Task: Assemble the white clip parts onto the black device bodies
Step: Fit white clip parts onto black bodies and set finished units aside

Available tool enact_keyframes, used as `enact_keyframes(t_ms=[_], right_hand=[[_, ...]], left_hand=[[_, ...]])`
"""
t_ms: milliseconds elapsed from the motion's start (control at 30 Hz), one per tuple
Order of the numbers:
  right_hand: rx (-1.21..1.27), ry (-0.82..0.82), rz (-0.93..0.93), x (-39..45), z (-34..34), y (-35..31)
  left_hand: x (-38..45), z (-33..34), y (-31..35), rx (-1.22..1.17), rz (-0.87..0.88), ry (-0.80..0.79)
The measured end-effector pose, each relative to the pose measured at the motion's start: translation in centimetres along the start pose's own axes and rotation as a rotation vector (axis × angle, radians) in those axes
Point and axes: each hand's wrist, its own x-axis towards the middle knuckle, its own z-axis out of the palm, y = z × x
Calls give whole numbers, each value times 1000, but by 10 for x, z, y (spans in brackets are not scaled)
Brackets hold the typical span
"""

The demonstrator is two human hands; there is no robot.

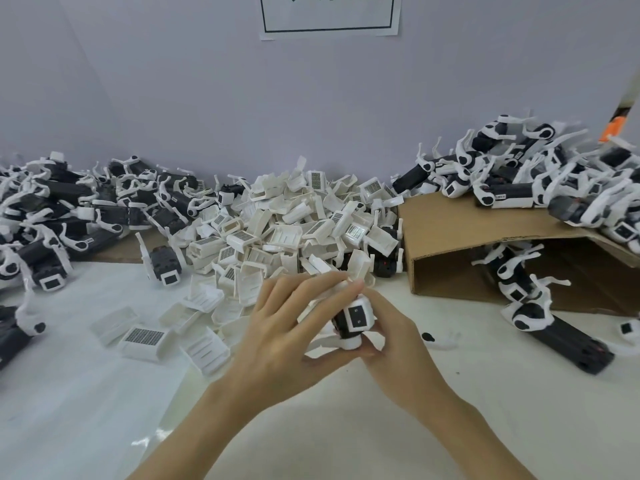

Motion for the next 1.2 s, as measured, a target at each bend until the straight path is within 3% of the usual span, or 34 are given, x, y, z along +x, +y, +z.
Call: enact_keyframes(t_ms=[67,233,333,433,500,667,767,933,1100,1200], right_hand=[[-44,12,-28,0,-1,0],[-145,93,-58,-1,1,4],[-237,157,-8,-2,0,6],[-331,188,-56,-3,-1,4],[-365,203,-87,-2,-1,4],[-262,103,-42,1,-10,6],[-250,88,-42,1,-16,6],[-389,175,-184,1,-18,4],[-451,221,-292,4,-15,0],[-418,208,-257,3,-17,-2]], left_hand=[[1,-2,4,-124,-95,-23],[8,-6,12,-549,-545,16],[10,-13,0,-604,-634,-43],[4,-19,-16,-427,-515,-274],[-1,-17,-23,-317,-421,-342],[-4,-16,-33,-412,-422,-187],[-4,-17,-38,-521,-451,-220],[-9,-17,-42,-245,-272,-309],[-7,-12,-45,-61,-44,-154],[-8,-13,-44,-90,-92,-194]])
